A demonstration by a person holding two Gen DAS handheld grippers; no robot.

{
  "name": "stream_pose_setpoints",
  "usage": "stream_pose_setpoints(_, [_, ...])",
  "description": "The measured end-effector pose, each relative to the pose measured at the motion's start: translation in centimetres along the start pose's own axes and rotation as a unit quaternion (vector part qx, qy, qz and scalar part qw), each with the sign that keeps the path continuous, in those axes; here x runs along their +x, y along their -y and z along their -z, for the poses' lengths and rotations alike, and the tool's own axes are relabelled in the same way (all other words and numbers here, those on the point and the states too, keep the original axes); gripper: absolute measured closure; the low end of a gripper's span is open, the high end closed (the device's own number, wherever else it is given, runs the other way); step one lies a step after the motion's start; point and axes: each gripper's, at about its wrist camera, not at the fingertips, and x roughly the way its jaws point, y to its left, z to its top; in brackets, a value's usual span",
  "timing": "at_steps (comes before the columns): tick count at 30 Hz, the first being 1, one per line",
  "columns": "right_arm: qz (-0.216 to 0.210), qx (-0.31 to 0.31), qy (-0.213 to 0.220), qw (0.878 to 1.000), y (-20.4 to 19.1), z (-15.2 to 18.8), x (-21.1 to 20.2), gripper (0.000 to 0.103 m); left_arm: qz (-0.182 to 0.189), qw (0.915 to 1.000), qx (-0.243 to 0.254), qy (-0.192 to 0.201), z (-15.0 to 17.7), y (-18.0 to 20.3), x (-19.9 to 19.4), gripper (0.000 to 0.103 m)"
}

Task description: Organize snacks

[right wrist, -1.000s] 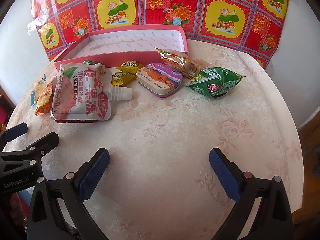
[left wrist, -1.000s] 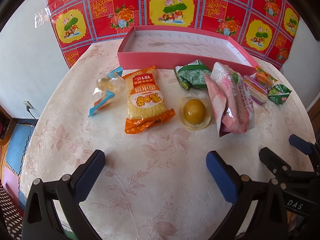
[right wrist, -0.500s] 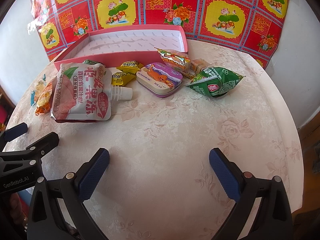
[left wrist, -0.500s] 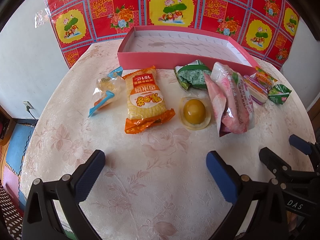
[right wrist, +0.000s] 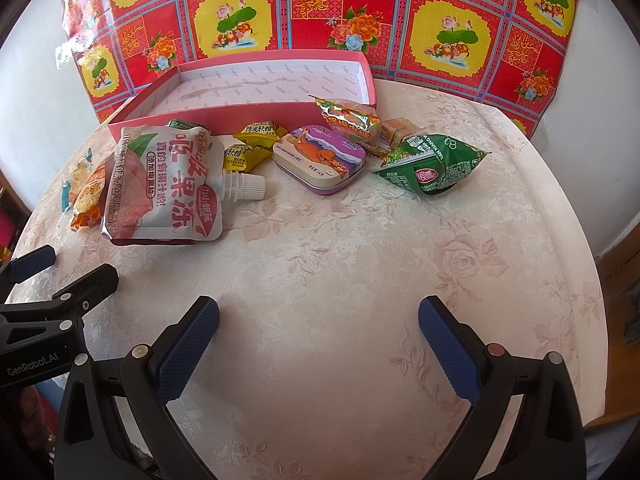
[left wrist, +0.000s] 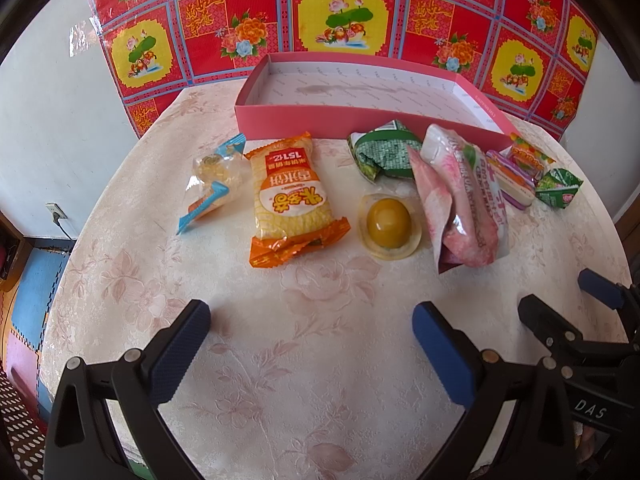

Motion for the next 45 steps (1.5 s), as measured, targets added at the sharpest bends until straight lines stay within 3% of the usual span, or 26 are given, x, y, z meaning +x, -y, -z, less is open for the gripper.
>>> stream_pose_setpoints(18, [-0.002, -0.001, 0.0, 1.0, -0.1, 0.1, 0.0, 0.002, 0.001, 1.0, 0.0, 0.001, -0.3, 0.2, -0.2, 0.0])
stream_pose_setpoints(26, [-0.008, -0.006, -0.003, 1.0, 0.2, -0.2, -0.3, 0.011, 0.007, 0.9999, 0.009, -0.001, -0.5, 0.0, -0.3, 0.001])
stream_pose_setpoints(34, [-0.01, -0.019, 0.022, 1.0, 0.3, -1.1, -1.3, 0.016, 0.01, 0.9999, -0.013, 0.003, -0.8, -1.4, -0.6, 0.01])
stream_pose_setpoints(45, [-0.056, -0.041, 0.041, 0.997, -1.6, -2.7, -2.1, 0.016, 0.003, 0.9989, -0.035, 0.031, -2.0, -3.7, -1.9, 0.011])
